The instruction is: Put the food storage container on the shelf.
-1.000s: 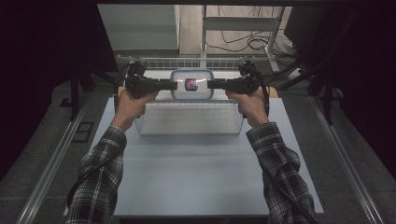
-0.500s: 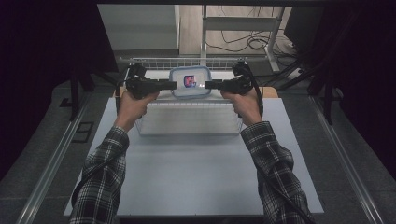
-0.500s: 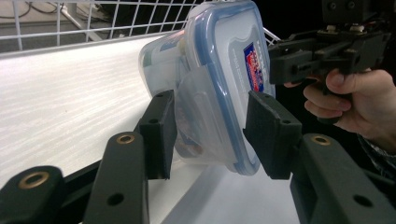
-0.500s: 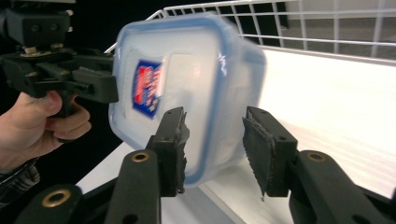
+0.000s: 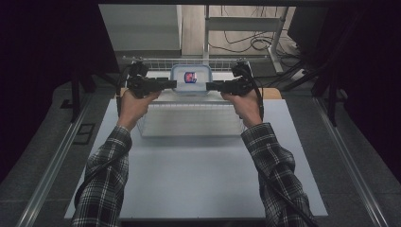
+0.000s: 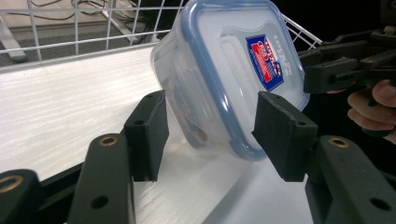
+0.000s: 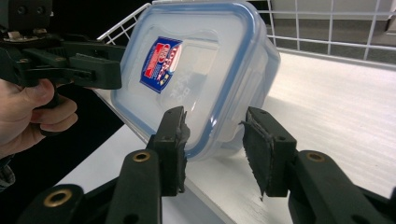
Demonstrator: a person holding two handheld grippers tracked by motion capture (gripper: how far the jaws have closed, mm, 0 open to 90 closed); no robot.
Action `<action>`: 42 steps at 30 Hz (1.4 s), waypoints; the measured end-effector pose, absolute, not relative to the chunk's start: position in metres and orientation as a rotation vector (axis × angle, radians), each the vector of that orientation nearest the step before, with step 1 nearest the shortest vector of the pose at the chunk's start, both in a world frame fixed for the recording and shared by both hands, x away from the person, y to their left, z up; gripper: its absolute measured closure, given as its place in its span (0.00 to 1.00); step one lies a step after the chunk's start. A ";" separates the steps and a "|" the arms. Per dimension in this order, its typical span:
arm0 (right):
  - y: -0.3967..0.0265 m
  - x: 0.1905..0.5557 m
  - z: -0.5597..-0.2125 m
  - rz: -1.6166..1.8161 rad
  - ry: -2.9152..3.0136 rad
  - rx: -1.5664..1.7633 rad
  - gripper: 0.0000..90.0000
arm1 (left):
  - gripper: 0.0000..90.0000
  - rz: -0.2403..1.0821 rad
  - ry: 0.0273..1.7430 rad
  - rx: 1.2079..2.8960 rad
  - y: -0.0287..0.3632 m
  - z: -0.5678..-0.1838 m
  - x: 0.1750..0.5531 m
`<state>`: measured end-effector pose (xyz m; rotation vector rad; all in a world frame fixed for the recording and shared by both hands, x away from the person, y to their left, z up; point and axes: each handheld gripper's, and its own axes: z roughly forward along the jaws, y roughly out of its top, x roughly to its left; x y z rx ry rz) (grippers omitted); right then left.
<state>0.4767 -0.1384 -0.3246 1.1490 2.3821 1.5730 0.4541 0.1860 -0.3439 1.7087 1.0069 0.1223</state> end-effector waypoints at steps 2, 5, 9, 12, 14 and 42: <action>-0.137 0.476 -0.323 1.560 2.371 1.151 0.63 | 0.49 0.129 1.009 1.703 0.185 -0.344 0.454; -0.137 0.477 -0.323 1.557 2.354 1.158 0.63 | 0.49 0.171 1.014 1.701 0.183 -0.343 0.454; -0.134 0.478 -0.321 1.552 2.315 1.169 0.64 | 0.49 0.251 1.034 1.701 0.179 -0.339 0.453; -0.132 0.480 -0.319 1.547 2.296 1.180 0.65 | 0.52 0.225 1.021 1.698 0.175 -0.340 0.455; -0.131 0.481 -0.318 1.533 2.295 1.176 0.65 | 0.54 0.223 1.022 1.697 0.174 -0.339 0.455; -0.133 0.461 -0.327 1.506 2.248 1.030 0.19 | 0.09 0.338 0.973 1.729 0.175 -0.347 0.428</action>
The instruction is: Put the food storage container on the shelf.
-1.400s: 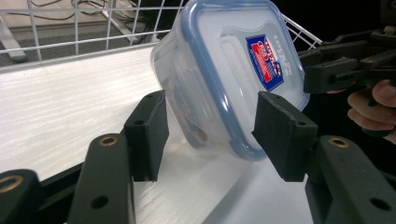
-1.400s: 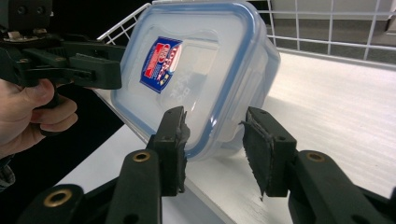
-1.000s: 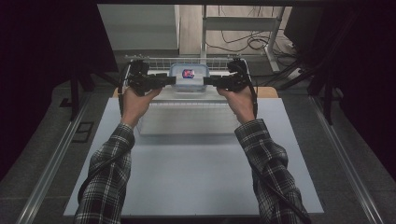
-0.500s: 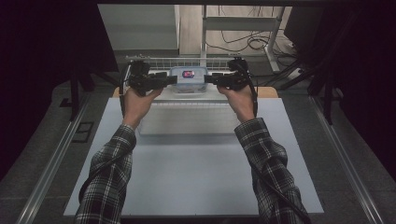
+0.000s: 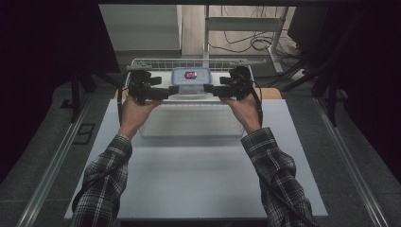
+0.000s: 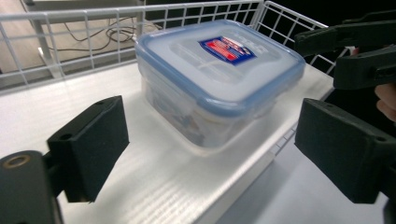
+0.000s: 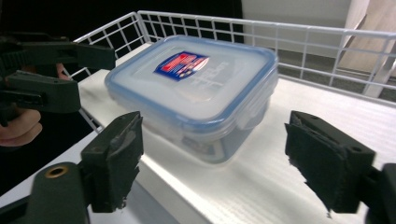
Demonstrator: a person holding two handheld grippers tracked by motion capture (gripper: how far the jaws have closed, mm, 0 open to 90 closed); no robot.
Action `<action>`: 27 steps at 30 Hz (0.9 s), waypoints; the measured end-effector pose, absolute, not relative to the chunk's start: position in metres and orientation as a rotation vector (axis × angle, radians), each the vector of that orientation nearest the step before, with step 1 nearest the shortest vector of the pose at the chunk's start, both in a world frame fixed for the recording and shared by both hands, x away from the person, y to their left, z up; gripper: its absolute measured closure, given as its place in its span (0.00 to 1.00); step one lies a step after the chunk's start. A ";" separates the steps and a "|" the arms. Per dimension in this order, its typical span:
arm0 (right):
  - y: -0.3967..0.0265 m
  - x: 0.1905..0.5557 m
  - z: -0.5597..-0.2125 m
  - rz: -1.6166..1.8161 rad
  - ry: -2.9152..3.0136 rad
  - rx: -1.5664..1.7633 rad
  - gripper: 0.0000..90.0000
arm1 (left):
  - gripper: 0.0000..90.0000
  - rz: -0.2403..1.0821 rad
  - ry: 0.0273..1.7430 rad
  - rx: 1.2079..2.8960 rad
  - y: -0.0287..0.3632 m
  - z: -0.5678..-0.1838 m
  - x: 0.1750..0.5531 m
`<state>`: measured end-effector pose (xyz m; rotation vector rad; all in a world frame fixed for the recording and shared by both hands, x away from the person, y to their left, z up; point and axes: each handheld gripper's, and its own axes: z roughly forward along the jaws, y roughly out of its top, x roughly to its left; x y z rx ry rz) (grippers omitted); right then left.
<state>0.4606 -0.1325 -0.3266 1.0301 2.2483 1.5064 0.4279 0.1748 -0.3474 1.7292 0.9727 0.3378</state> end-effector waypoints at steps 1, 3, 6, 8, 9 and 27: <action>-0.133 0.461 -0.327 1.506 2.248 1.030 0.19 | 0.09 0.338 0.973 1.729 0.175 -0.347 0.428; -0.132 0.457 -0.330 1.492 2.261 1.016 0.16 | 0.08 0.343 0.961 1.735 0.175 -0.350 0.424; -0.132 0.454 -0.333 1.480 2.268 1.004 0.15 | 0.07 0.347 0.948 1.746 0.175 -0.352 0.419; -0.132 0.449 -0.335 1.460 2.271 0.983 0.13 | 0.06 0.347 0.932 1.756 0.173 -0.355 0.415; -0.132 0.448 -0.336 1.456 2.271 0.978 0.12 | 0.06 0.347 0.932 1.756 0.173 -0.355 0.415; -0.135 0.419 -0.344 1.460 2.287 0.930 0.08 | 0.04 0.378 0.867 1.820 0.170 -0.367 0.380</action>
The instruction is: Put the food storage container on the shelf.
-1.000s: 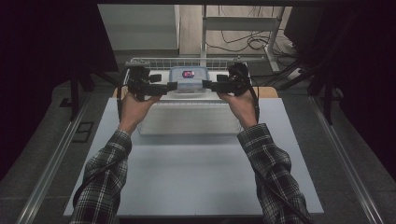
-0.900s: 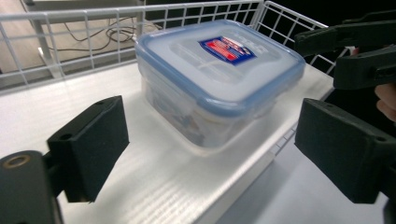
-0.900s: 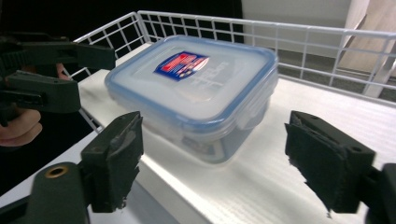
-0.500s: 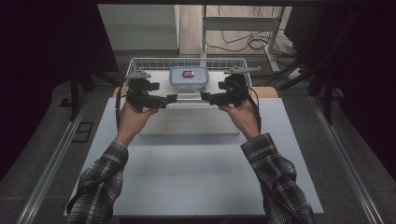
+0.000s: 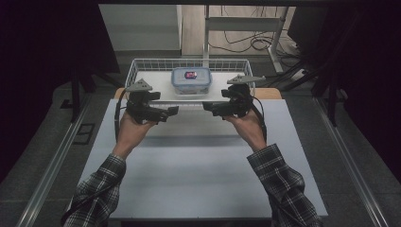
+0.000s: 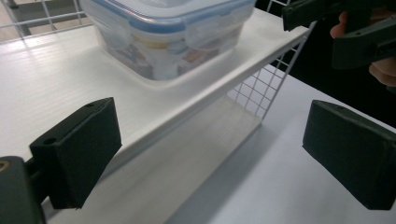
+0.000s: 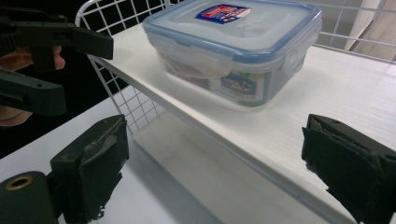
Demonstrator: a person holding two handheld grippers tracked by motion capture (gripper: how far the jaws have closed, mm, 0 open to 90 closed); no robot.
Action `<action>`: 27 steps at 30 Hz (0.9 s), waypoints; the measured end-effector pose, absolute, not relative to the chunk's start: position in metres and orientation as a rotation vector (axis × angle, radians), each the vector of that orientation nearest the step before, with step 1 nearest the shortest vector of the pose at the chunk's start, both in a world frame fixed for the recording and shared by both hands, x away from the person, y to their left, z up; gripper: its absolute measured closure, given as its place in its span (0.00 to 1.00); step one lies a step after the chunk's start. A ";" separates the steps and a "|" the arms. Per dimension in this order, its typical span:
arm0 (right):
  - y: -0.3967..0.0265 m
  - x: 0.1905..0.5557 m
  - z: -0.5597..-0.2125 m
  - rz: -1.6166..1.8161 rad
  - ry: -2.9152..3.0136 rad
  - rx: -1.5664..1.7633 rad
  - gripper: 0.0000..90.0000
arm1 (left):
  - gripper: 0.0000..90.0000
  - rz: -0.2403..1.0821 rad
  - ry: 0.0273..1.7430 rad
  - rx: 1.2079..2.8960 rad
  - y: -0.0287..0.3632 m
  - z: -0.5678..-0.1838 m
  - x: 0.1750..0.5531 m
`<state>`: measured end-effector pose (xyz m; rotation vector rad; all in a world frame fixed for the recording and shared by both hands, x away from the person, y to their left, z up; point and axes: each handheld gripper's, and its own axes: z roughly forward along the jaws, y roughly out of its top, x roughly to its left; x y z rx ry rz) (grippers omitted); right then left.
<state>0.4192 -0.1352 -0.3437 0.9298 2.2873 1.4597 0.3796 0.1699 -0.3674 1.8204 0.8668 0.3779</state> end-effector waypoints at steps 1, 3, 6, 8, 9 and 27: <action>-0.136 0.415 -0.344 1.463 2.288 0.912 0.07 | 0.04 0.376 0.855 1.826 0.170 -0.369 0.375; -0.136 0.411 -0.345 1.460 2.288 0.900 0.07 | 0.03 0.379 0.853 1.830 0.171 -0.371 0.371; -0.137 0.405 -0.346 1.457 2.289 0.883 0.06 | 0.03 0.372 0.844 1.827 0.171 -0.375 0.364; -0.137 0.400 -0.348 1.454 2.293 0.879 0.05 | 0.03 0.372 0.842 1.823 0.171 -0.378 0.359; -0.137 0.400 -0.348 1.454 2.293 0.879 0.05 | 0.02 0.372 0.842 1.823 0.171 -0.378 0.359; -0.133 0.370 -0.381 1.438 2.352 0.824 0.01 | 0.01 0.374 0.791 1.850 0.152 -0.413 0.332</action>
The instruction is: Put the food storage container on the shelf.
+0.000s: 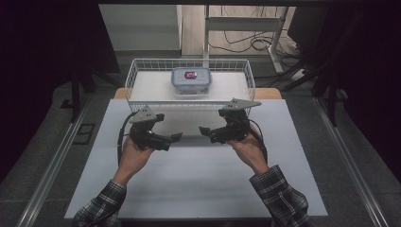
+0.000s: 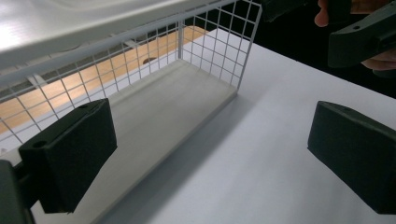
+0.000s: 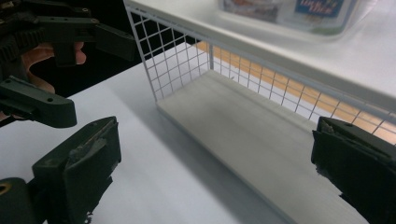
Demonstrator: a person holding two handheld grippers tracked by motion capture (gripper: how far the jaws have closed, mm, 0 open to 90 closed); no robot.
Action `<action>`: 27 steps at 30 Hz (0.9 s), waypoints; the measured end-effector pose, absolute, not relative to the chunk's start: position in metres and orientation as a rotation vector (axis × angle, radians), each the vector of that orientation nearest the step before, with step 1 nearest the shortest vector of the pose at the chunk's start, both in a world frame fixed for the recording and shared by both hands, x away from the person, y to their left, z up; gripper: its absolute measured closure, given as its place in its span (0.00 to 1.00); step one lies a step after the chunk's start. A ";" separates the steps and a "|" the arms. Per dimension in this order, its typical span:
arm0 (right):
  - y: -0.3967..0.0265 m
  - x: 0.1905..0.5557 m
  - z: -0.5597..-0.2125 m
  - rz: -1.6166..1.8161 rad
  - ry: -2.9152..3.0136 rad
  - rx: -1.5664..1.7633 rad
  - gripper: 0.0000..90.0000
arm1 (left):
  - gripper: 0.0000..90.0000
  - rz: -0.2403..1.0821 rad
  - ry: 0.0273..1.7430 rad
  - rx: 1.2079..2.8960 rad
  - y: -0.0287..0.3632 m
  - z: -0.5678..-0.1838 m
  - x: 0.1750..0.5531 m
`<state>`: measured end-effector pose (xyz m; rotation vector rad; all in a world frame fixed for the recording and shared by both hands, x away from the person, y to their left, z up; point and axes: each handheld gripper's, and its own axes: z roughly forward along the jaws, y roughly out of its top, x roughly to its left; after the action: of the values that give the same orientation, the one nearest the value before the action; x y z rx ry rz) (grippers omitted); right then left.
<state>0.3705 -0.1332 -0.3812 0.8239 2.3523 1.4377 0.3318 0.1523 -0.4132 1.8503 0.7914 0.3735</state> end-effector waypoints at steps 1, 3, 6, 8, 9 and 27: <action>-0.133 0.370 -0.382 1.434 2.357 0.820 0.01 | 0.01 0.369 0.789 1.852 0.151 -0.415 0.331; -0.134 0.367 -0.386 1.428 2.356 0.815 0.01 | 0.01 0.368 0.789 1.854 0.150 -0.417 0.329; -0.136 0.363 -0.392 1.433 2.359 0.819 0.01 | 0.01 0.378 0.789 1.868 0.146 -0.425 0.324; -0.137 0.361 -0.397 1.440 2.359 0.828 0.01 | 0.01 0.375 0.787 1.863 0.145 -0.430 0.321; -0.137 0.361 -0.397 1.440 2.359 0.828 0.01 | 0.01 0.375 0.787 1.863 0.145 -0.430 0.321; -0.148 0.337 -0.423 1.394 2.330 0.812 0.00 | 0.02 0.399 0.810 1.865 0.148 -0.461 0.296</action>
<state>0.3370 -0.1484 -0.4228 0.8120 2.3302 1.3937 0.2957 0.1475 -0.4613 1.8651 0.8101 0.3994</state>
